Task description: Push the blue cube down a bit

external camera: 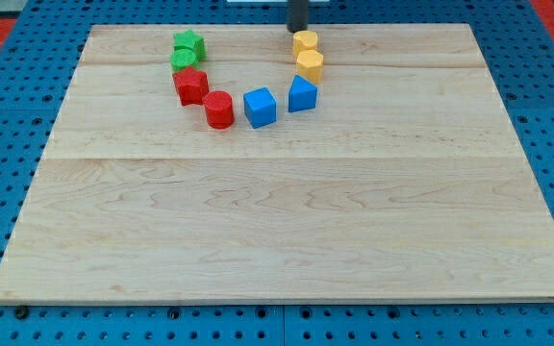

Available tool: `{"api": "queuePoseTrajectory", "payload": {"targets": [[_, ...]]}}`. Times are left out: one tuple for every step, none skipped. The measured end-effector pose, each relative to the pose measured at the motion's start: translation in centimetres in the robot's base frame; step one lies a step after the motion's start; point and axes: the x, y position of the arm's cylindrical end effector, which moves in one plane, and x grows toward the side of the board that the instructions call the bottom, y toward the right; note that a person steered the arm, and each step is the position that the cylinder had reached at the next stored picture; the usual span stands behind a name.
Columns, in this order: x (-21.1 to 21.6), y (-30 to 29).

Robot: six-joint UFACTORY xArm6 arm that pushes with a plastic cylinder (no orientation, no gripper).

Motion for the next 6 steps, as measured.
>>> {"api": "queuePoseTrajectory", "payload": {"targets": [[0.0,-4.8],[1.5,-5.7],[5.2,-5.0],[8.5,-5.0],[11.0,-3.8],[13.4,-3.5]]}}
